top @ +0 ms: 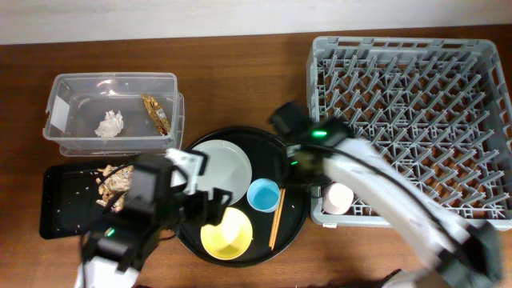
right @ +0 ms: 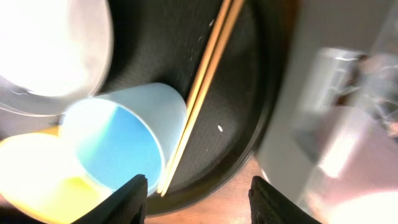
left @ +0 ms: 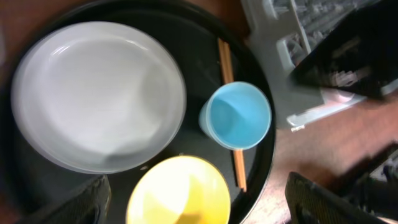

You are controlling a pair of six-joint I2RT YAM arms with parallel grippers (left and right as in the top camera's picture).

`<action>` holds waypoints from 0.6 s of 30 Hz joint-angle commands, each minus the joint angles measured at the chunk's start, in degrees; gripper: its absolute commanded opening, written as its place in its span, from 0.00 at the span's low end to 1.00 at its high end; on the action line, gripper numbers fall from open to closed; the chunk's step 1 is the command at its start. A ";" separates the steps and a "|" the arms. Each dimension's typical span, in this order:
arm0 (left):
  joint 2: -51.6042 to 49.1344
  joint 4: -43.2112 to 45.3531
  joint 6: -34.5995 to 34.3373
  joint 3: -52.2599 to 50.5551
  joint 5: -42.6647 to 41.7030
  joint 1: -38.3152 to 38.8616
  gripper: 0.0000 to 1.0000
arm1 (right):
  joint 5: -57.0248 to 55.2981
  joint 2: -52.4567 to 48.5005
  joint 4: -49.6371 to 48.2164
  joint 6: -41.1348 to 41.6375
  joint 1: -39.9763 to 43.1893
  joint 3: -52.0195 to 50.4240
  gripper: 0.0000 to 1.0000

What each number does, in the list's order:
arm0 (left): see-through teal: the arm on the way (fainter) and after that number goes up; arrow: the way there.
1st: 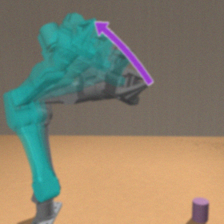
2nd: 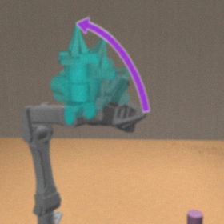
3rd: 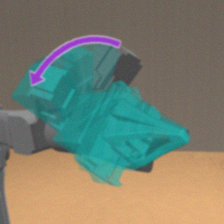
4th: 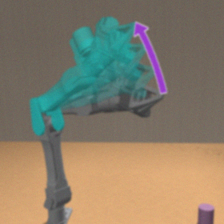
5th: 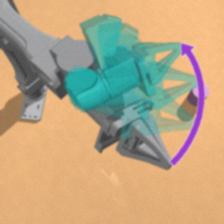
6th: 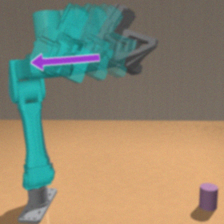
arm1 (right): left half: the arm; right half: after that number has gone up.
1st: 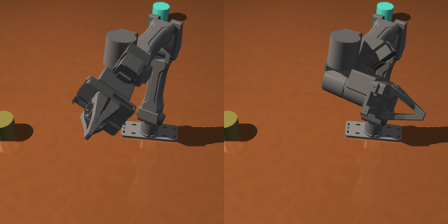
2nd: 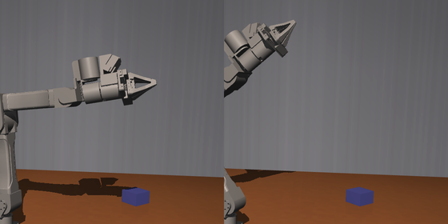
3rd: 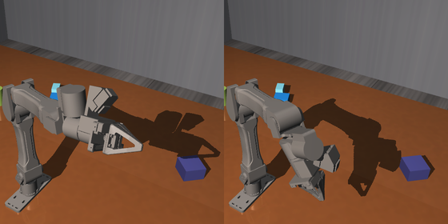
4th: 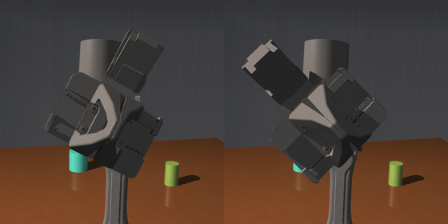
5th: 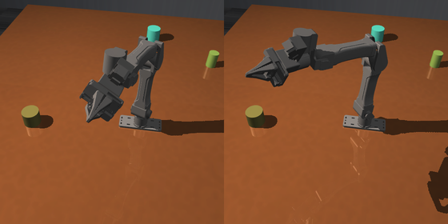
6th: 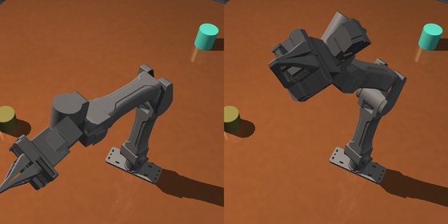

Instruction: Sort waste into correct bins and load items into the dishwasher rack

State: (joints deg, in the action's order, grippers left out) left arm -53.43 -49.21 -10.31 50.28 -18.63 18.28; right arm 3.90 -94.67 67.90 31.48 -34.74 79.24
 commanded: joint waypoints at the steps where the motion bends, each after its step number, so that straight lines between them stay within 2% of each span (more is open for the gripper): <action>1: -10.01 6.71 0.74 0.55 2.62 7.61 0.83 | 1.11 15.58 1.95 0.31 6.23 0.20 0.57; 4: -22.91 17.00 -1.14 0.55 7.34 13.35 0.70 | 1.03 22.69 5.86 0.28 6.71 0.20 0.61; 6: -28.55 21.29 -3.58 0.55 6.25 13.60 0.66 | 1.01 24.04 9.14 0.28 6.64 0.20 0.61; 8: -32.92 23.34 -5.77 0.55 6.01 13.60 0.57 | 1.01 24.00 10.38 0.28 6.64 0.09 0.61; 9: -34.71 23.43 -6.93 0.55 5.90 13.60 0.50 | 1.03 23.98 10.64 0.28 6.64 0.09 0.61; 10: -35.43 23.23 -7.06 0.55 5.38 13.60 0.32 | 1.03 23.98 10.73 0.28 6.64 0.09 0.61; 12: -35.04 22.77 -7.76 1.07 4.31 13.60 0.03 | 1.01 23.96 10.73 0.26 6.64 0.04 0.61; 16: -29.53 14.32 -8.31 7.69 2.97 11.58 0.01 | 1.55 23.80 8.63 -2.91 6.62 -2.56 0.61; 18: -25.57 9.70 -6.93 10.80 -9.22 7.08 0.00 | 7.43 23.82 6.86 -9.16 6.62 -4.26 0.58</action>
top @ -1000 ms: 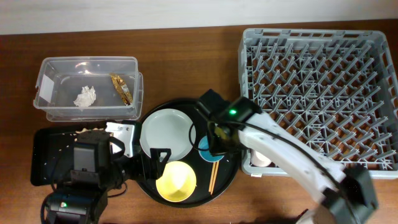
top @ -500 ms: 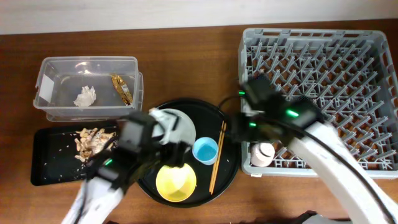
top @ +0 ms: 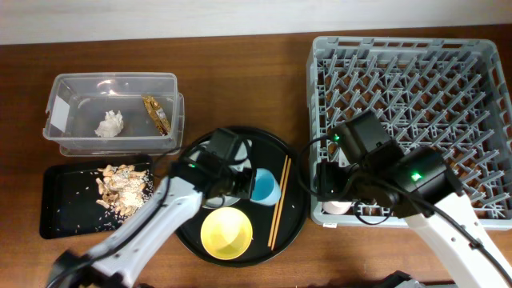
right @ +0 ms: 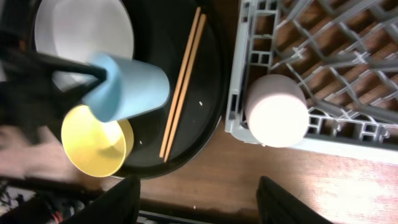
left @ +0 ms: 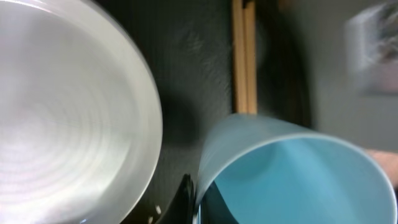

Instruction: Sort waste into correct bins and load items into the dishwasher rack

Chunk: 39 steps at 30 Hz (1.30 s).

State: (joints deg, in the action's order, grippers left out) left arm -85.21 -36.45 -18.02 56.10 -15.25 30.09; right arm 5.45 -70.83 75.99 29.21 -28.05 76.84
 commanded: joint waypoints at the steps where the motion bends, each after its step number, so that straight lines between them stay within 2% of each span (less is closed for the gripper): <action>1: 7.72 -3.10 1.86 5.14 -20.50 -7.13 0.00 | 10.73 0.20 -2.97 -11.50 -0.07 -1.92 0.57; 2: 9.86 -3.08 3.43 5.14 -33.97 -11.63 0.00 | 16.90 0.74 -5.55 -15.98 -0.07 -1.92 0.57; 3: 11.17 -3.10 4.68 5.14 -43.65 -15.28 0.00 | 23.74 1.46 -8.55 -19.89 -0.07 -1.92 0.58; 4: 12.48 -3.08 4.87 5.14 -53.77 -19.58 0.00 | 31.26 2.14 -12.33 -23.04 -0.07 -1.92 0.66; 5: 13.20 -3.08 4.90 5.14 -59.36 -21.79 0.00 | 37.03 2.27 -15.65 -24.48 -0.07 -1.92 0.77; 6: 13.68 -3.08 4.87 5.14 -62.79 -22.97 0.00 | 39.41 2.21 -17.62 -24.52 -0.07 -1.92 0.82; 9: 14.05 -3.06 4.87 5.14 -70.82 -23.61 0.00 | 41.18 1.95 -21.64 -24.52 -0.11 -1.92 0.87; 12: 14.05 -3.08 4.85 5.14 -70.99 -23.61 0.00 | 54.80 1.95 -27.74 -28.37 -0.11 -1.92 0.86; 13: 14.05 -3.08 4.83 5.14 -70.99 -23.61 0.00 | 56.98 1.95 -28.70 -28.37 -0.11 -1.92 0.79; 14: 14.05 -3.08 4.83 5.14 -70.95 -23.61 0.00 | 57.31 1.95 -28.57 -28.35 -0.11 -1.92 0.61; 15: 14.05 -3.06 4.85 5.14 -70.93 -23.61 0.00 | 56.68 1.95 -27.80 -28.35 -0.09 -1.95 0.49; 18: 14.05 -2.60 4.85 5.14 -70.88 -23.61 0.01 | 50.95 2.21 -24.65 -28.35 -0.04 -1.95 0.47; 19: 14.05 -2.60 4.83 5.14 -70.25 -23.61 0.10 | 47.17 2.40 -22.95 -28.33 -0.04 -1.92 0.45; 20: 14.05 -2.64 4.83 5.14 -68.13 -23.61 0.51 | 44.54 3.32 -21.35 -28.33 0.31 -1.92 0.42; 21: 14.05 -2.67 4.83 5.14 -64.94 -23.61 0.72 | 43.93 4.33 -20.76 -28.17 0.98 -1.90 0.41; 23: 14.05 -3.37 4.83 5.14 -58.12 -23.63 0.94 | 37.48 7.72 -18.29 -22.91 4.50 -1.88 0.40; 24: 14.05 -5.49 4.85 5.14 -48.70 -23.61 0.99 | 28.06 11.30 -13.09 -18.84 9.97 -1.88 0.40; 26: 14.05 -8.57 4.85 5.14 -39.04 -23.61 0.99 | 14.38 14.67 -4.96 -14.10 19.34 -1.88 0.40; 27: 14.05 -10.14 4.85 5.14 -34.75 -23.61 0.99 | 5.05 15.76 0.48 -11.67 26.88 -1.90 0.40; 29: 14.05 -10.99 4.85 5.14 -33.75 -23.54 0.99 | -2.54 14.80 5.68 -10.43 35.93 -2.08 0.41; 31: 14.05 -11.21 4.85 5.14 -33.75 -23.43 0.99 | -4.68 9.97 8.00 -10.51 41.90 -2.86 0.41; 34: 14.05 -12.31 4.87 5.14 -31.85 -23.04 0.99 | -3.93 1.70 7.08 -11.37 43.01 -3.21 0.41; 36: 14.05 -12.76 5.31 5.14 -30.36 -22.84 0.99 | 2.71 -4.70 3.21 -15.67 43.01 -3.21 0.41; 39: 14.05 -12.85 5.53 5.14 -30.32 -22.84 0.99 | 3.63 -11.61 1.97 -15.67 42.14 -3.21 0.42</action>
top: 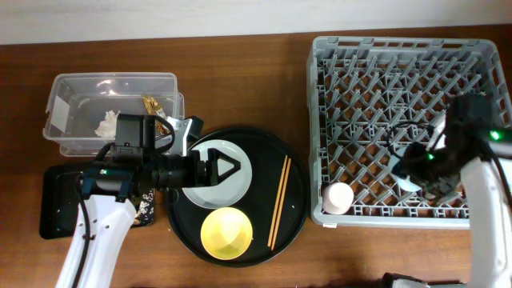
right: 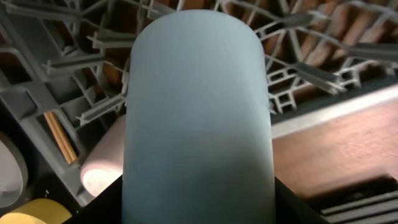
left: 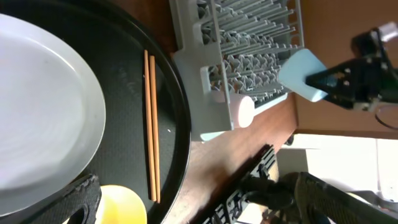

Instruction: Sort waste into correct bins and load items into the dishwasher rack

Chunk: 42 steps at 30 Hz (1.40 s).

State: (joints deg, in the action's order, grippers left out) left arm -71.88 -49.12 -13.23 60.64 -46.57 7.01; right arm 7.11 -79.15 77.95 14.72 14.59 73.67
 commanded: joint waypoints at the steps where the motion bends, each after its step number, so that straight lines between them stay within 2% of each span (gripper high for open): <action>1: 0.72 -0.20 0.81 0.59 1.01 0.24 0.99 | 1.95 -4.83 -0.22 -1.20 -1.33 -0.04 0.42; 4: 0.72 -0.59 1.36 0.59 1.01 0.24 0.99 | 1.70 -8.31 -1.92 -2.23 -4.57 0.00 0.53; 5: 0.72 -1.57 1.36 0.59 1.01 0.24 0.99 | 1.09 -8.44 -2.73 -0.50 -4.83 0.02 0.67; 6: 0.72 -2.75 1.92 0.59 0.98 0.24 0.99 | 1.29 -8.33 -3.10 -0.28 -4.76 0.59 0.71; 11: 0.92 -5.70 3.96 0.59 0.98 0.24 0.99 | 1.73 -5.70 2.45 -0.33 -4.83 7.26 0.72; 14: 3.69 -6.60 3.91 0.59 3.06 0.24 0.89 | 5.18 2.14 2.58 -2.75 -4.90 8.31 0.72; 15: 6.36 -6.97 3.76 0.61 6.23 0.24 0.89 | 7.28 6.51 1.49 -3.80 -4.90 8.31 0.72; 17: 15.65 -9.66 0.09 0.76 21.62 0.24 0.89 | 7.96 16.87 -0.87 -3.76 -4.90 8.31 0.76; 18: 18.36 -10.19 -0.24 0.76 25.42 0.24 0.89 | 7.93 19.12 -0.94 -3.74 -4.90 8.31 0.78; 19: 21.03 -10.58 -0.22 0.76 28.94 0.24 0.89 | 7.96 21.20 -0.94 -3.74 -4.90 8.31 0.99; 20: 24.87 -10.67 -0.20 0.76 34.05 0.24 0.99 | 7.91 24.41 -0.92 -3.74 -4.87 8.31 0.99; 21: 29.81 -10.67 -0.20 0.76 40.52 0.22 0.99 | 7.76 27.34 -0.85 -3.76 -4.87 8.31 0.99; 23: 34.84 -10.82 -0.17 0.76 44.06 0.22 0.99 | 7.50 30.49 -0.83 -3.76 -4.87 8.31 0.99; 26: 39.60 -12.55 -0.17 0.76 44.44 0.22 0.99 | 7.50 32.26 -0.81 -3.76 -4.87 8.31 0.99; 37: 42.01 -14.01 -0.15 0.07 44.50 -0.37 0.99 | 7.50 31.91 -0.81 -3.76 -4.87 8.26 0.99; 39: 46.88 -10.75 0.94 -2.97 50.62 -2.56 0.99 | 7.50 31.91 -0.81 -3.76 -4.87 8.26 0.99; 41: 54.84 -0.76 2.03 -11.65 48.37 -5.38 0.99 | 7.50 31.91 -0.81 -3.76 -4.87 8.26 0.99; 42: 59.17 4.22 5.11 -17.03 43.71 -6.40 0.99 | 7.50 31.91 -0.81 -3.76 -4.87 8.26 0.99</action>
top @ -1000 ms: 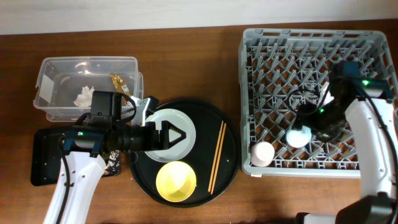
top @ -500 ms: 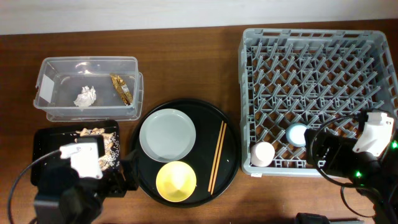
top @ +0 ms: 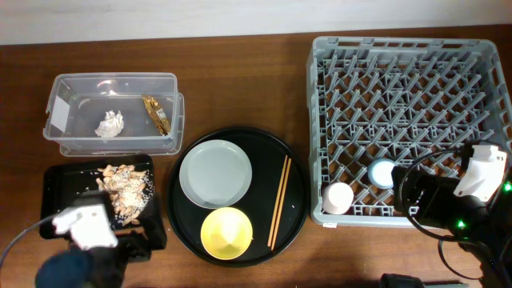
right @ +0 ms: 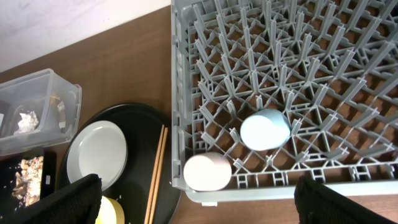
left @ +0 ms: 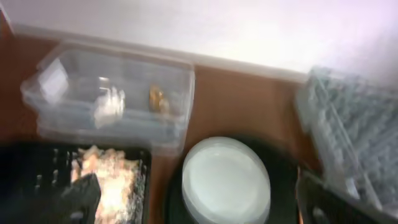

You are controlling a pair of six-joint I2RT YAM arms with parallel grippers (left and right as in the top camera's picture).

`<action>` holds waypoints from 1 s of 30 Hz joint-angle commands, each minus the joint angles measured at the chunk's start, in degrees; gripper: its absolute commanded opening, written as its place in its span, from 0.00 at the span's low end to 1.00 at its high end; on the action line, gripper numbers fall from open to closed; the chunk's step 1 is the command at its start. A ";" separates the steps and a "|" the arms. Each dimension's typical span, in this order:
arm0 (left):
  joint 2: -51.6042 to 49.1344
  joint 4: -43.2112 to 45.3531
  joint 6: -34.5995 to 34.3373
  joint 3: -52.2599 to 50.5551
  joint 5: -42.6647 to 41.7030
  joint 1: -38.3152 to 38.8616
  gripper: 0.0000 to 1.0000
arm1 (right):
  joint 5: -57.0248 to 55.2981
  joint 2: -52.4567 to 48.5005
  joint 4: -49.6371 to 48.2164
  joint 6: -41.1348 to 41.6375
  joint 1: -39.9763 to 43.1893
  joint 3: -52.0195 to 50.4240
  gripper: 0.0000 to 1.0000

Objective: Sort waste into correct bins and load items into the dishwasher rack
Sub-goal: 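Grasp the yellow bowl with the right gripper and lift it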

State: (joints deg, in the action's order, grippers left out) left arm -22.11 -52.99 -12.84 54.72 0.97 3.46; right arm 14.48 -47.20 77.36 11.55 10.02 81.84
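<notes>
The blue cup (top: pixel 382 172) stands mouth-down in the grey dishwasher rack (top: pixel 480 48), right of a pink cup (top: pixel 338 196) at the rack's front left corner. In the right wrist view the blue cup (right: pixel 265 129) and pink cup (right: pixel 207 172) lie far below my open, empty right gripper (right: pixel 198 208). On the round black tray (top: pixel 292 160) are a white plate (top: pixel 215 173), a yellow bowl (top: pixel 226 232) and chopsticks (top: pixel 278 202). My left gripper (left: pixel 193 202) is open and empty, high above the plate (left: pixel 225 180); that view is blurred.
A clear bin (top: pixel 76 84) at the back left holds a crumpled tissue (top: pixel 110 124) and a gold wrapper (top: pixel 155 113). In front of it, a black rectangular tray (top: pixel 56 200) carries food scraps. Both arms sit at the table's front edge.
My right gripper held the blue cup above the rack; now the cup stands in the rack and the gripper is open and drawn back. My left arm has withdrawn from the tray to the front left.
The blue cup stood on the tray with both grippers near it. Then my left gripper held it tilted at its rim. Later my right gripper had it over the rack while the left was open. Now it sits mouth-down in the rack, both arms drawn back.
</notes>
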 commanded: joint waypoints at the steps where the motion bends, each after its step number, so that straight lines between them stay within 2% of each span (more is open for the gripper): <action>1: 12.41 11.50 6.62 -14.80 -7.28 -3.48 1.00 | 0.13 -0.04 -0.22 -0.59 -0.31 0.09 0.99; 3: 20.26 19.50 11.72 -25.40 -15.13 -4.63 0.99 | 0.13 -0.04 -0.22 -0.59 -0.31 0.09 0.99; 5: 21.53 23.58 14.27 -33.11 -18.25 -4.66 0.99 | 0.13 -0.04 -0.22 -0.59 -0.31 0.09 0.99; 11: 21.81 38.47 14.21 -50.05 -19.61 -4.66 0.99 | 0.13 -0.04 -0.22 -0.59 -0.31 0.09 0.99; 12: 21.81 41.38 14.19 -50.31 -19.45 -4.66 0.99 | 0.11 -0.04 -0.22 -0.59 -0.31 0.09 0.99; 15: 21.81 42.58 14.19 -51.25 -19.43 -4.66 0.99 | 0.13 -0.04 -0.22 -0.59 -0.31 0.09 0.98; 20: 21.81 42.66 14.21 -51.28 -19.34 -4.66 0.99 | 0.13 -0.04 -0.22 -0.59 -0.31 0.09 0.99; 23: 21.81 42.66 14.21 -51.28 -19.34 -4.66 0.99 | 4.37 -0.04 -0.22 1.14 -0.31 0.09 0.99; 24: 21.81 42.66 14.21 -51.28 -19.34 -4.66 0.99 | 6.71 -0.04 -0.50 1.14 -0.33 0.09 0.99; 26: 21.81 42.66 14.21 -51.28 -19.34 -4.66 0.99 | 28.61 -1.18 -1.70 -4.98 -0.87 -0.59 0.96; 27: 21.81 42.66 14.19 -51.28 -19.34 -4.66 0.99 | 30.99 -1.90 -0.42 -5.35 -3.02 -1.27 0.96; 30: 21.81 42.66 14.19 -51.28 -19.26 -4.66 0.99 | 20.00 -3.80 3.06 -2.73 -15.37 -5.16 0.96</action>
State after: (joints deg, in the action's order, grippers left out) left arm -0.84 -10.79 0.47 4.32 -17.63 -0.84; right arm 36.62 -49.28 79.46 8.29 2.55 79.96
